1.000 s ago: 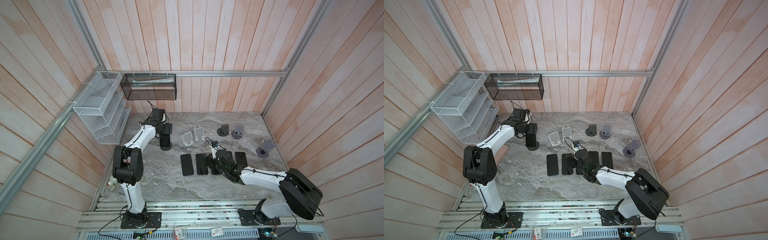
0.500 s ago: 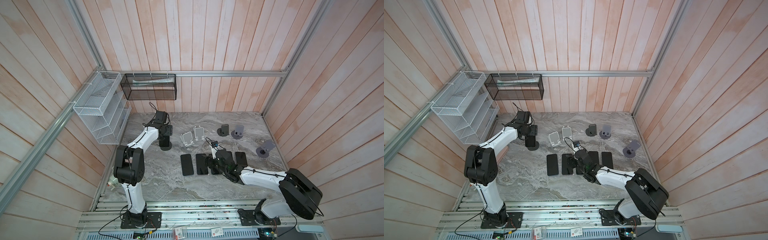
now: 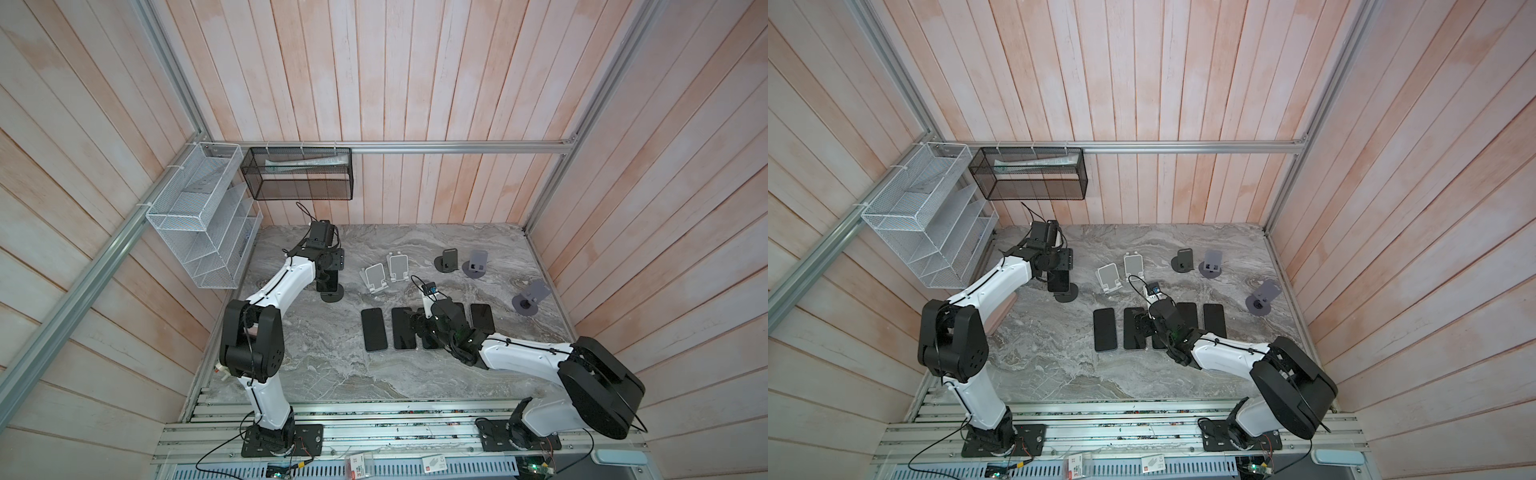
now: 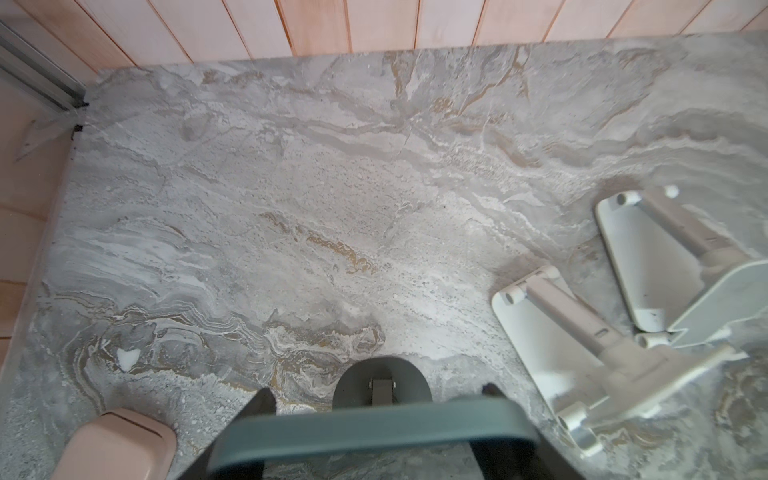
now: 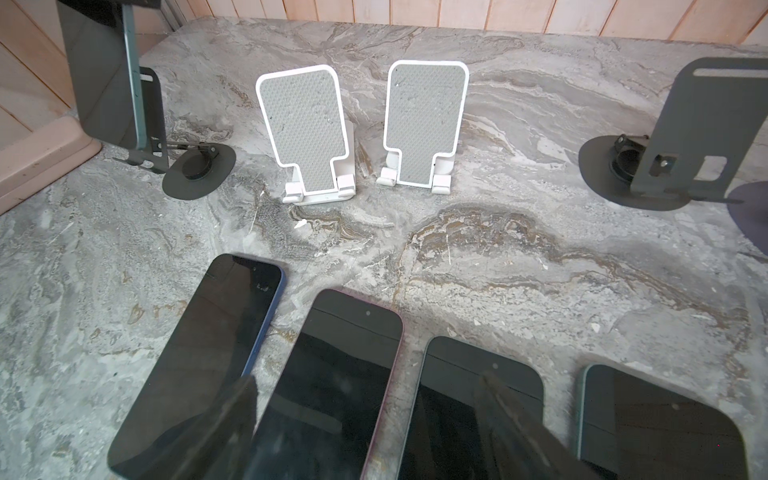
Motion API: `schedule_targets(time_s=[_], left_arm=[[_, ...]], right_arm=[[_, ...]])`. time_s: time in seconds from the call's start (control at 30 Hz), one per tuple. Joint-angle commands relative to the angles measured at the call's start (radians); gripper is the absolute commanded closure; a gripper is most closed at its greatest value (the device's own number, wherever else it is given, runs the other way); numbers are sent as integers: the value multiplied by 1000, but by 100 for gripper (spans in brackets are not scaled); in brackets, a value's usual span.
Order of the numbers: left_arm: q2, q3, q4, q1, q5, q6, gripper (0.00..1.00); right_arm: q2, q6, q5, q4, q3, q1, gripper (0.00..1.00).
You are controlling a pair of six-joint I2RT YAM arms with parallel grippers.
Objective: Remove the phone from the phone stand
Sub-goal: 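Carry the green-edged phone with the left gripper and lay it flat beside the row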
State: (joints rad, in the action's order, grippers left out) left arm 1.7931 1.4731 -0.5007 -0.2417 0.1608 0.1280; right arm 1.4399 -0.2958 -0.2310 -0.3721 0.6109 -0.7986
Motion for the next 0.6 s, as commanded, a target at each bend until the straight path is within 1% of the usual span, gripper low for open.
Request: schedule_targets(time_s=[0.0, 0.17, 0.33, 0.57], left_arm=[[-71, 7, 16, -10, 2, 8, 30], [-122, -7, -4, -24, 6, 16, 30], [-194, -41, -60, -71, 63, 63, 30], [-322, -198, -100, -148, 95, 160, 30]], right_arm=[[2, -9, -4, 14, 25, 3, 17], [2, -12, -10, 14, 25, 3, 18], [1, -21, -6, 12, 24, 3, 18], [-3, -36, 3, 7, 21, 3, 19]])
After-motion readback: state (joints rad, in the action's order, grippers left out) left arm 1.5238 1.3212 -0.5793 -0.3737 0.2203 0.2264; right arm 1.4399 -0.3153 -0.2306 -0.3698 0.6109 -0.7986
